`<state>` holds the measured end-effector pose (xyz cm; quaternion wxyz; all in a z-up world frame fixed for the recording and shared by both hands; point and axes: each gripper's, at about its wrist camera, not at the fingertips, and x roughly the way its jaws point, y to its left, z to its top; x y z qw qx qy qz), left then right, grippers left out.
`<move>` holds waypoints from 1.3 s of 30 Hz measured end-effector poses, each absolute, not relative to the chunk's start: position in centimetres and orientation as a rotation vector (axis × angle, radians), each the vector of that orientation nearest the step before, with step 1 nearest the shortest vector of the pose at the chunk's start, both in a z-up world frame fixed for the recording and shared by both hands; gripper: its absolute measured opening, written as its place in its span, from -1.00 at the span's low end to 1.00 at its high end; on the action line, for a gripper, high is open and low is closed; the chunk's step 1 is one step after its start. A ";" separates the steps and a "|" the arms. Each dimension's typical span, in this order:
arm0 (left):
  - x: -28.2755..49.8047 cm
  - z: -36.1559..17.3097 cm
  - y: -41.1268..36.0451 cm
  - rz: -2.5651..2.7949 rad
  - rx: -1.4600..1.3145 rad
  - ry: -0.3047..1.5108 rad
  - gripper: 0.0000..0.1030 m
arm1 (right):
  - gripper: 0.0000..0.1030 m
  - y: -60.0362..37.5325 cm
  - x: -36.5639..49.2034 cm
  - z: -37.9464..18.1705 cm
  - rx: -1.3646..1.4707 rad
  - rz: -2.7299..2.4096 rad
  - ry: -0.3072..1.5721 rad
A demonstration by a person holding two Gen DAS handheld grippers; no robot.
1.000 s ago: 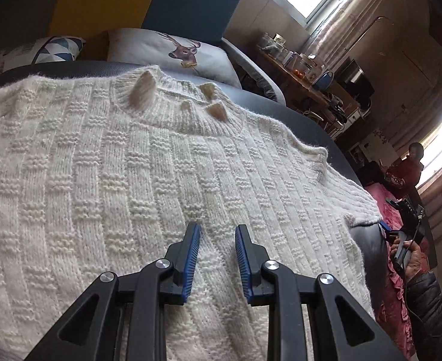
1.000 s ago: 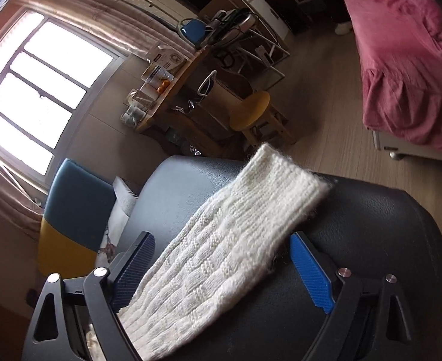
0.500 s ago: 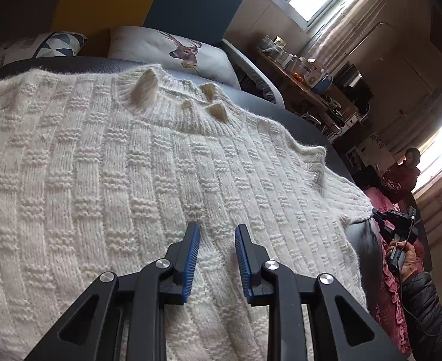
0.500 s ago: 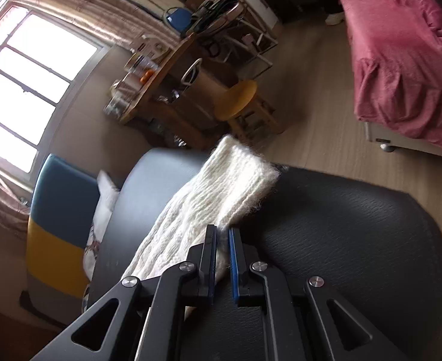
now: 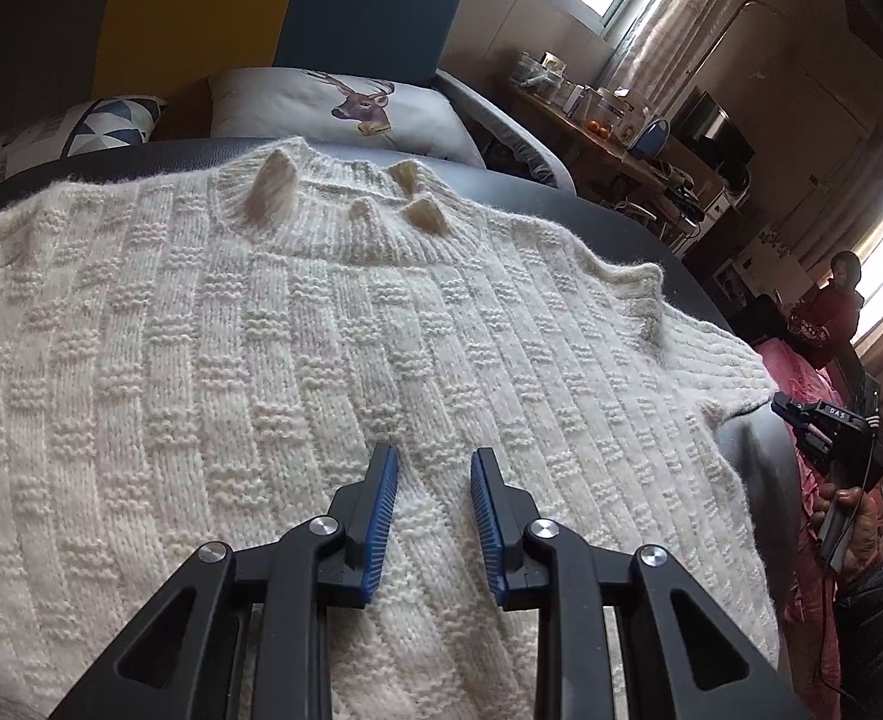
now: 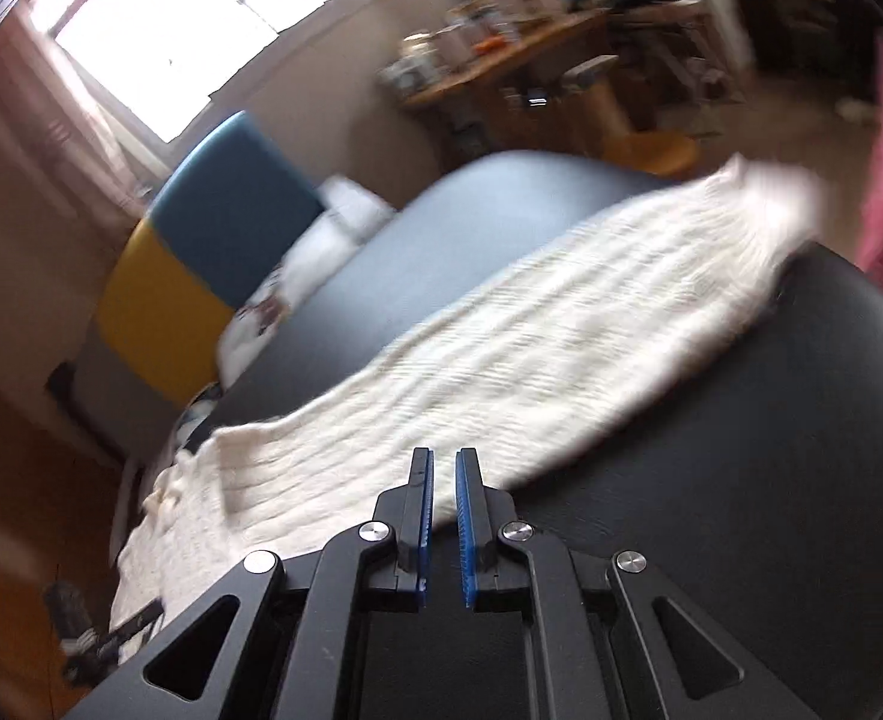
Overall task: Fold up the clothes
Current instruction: 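Grasp the other sleeve cuff with the right gripper and lift it, then grasp the cuff with the left gripper while the right gripper holds the sleeve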
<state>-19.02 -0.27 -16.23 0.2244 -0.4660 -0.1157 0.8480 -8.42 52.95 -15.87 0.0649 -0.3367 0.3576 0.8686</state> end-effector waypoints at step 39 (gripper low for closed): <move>-24.9 -15.0 17.8 1.543 -1.559 -0.944 -0.35 | -0.80 40.5 -14.2 -16.9 -1.372 2.824 0.072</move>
